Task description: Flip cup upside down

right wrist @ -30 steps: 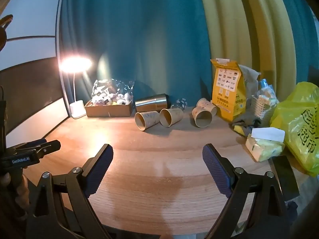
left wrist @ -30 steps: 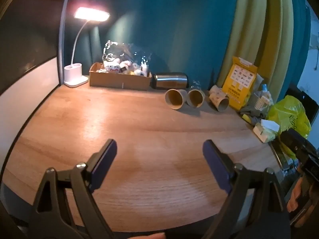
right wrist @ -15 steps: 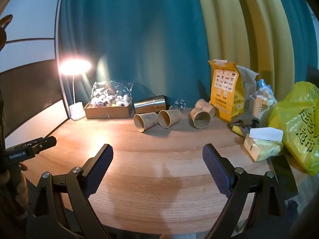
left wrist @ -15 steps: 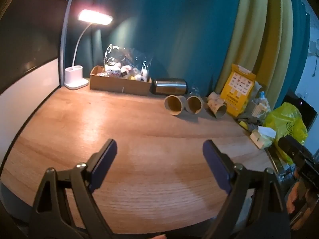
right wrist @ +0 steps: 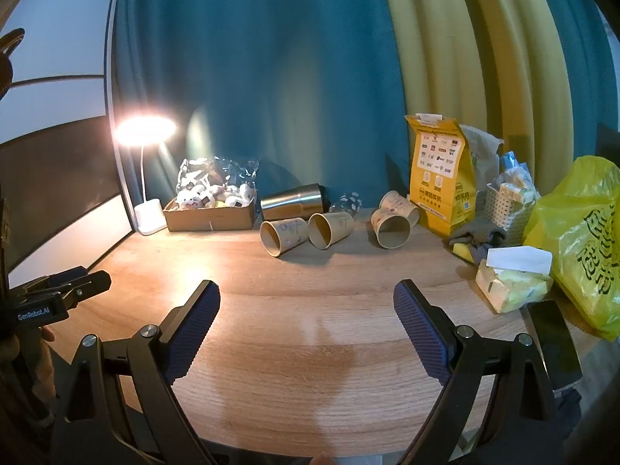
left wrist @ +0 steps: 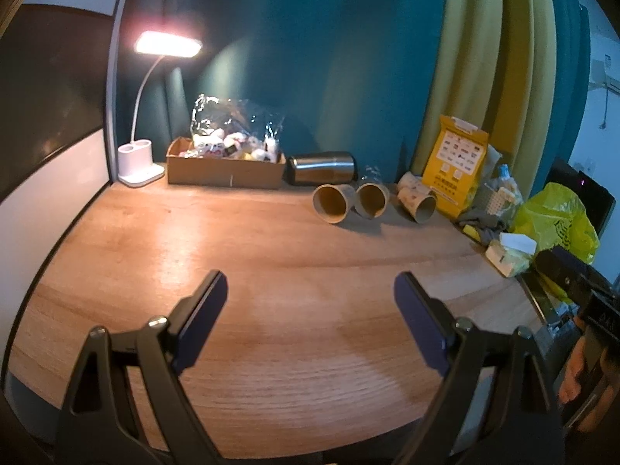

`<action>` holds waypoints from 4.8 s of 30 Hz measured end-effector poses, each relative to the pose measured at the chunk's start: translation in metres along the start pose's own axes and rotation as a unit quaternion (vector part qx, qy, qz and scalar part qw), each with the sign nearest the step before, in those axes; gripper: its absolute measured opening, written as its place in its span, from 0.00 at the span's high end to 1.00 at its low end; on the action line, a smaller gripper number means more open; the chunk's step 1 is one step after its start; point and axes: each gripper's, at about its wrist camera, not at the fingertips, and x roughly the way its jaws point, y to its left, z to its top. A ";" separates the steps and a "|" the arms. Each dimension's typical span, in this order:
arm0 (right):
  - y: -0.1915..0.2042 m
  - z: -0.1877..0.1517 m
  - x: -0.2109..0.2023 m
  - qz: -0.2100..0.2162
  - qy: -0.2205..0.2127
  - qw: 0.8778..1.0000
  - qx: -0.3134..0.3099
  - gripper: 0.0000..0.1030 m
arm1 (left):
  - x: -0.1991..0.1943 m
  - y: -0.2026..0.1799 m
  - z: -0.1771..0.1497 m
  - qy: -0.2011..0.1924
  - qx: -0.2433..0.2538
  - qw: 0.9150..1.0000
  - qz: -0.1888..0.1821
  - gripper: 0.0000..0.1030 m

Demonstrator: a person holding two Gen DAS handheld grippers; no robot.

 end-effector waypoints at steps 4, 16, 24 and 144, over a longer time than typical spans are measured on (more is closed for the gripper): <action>0.001 0.000 -0.001 0.000 -0.001 1.000 0.001 0.10 | 0.000 0.001 0.000 0.001 0.001 1.000 0.001 0.13; 0.002 0.001 0.005 0.000 0.006 1.000 -0.002 0.10 | -0.006 0.000 -0.002 -0.010 0.003 1.000 0.009 0.13; 0.004 0.001 0.008 0.001 0.007 1.000 -0.001 0.10 | -0.007 0.000 -0.003 -0.008 0.004 1.000 0.006 0.13; -0.094 0.026 0.176 0.025 0.095 0.988 0.119 0.10 | 0.291 -0.078 0.098 0.289 0.131 0.947 -0.046 0.35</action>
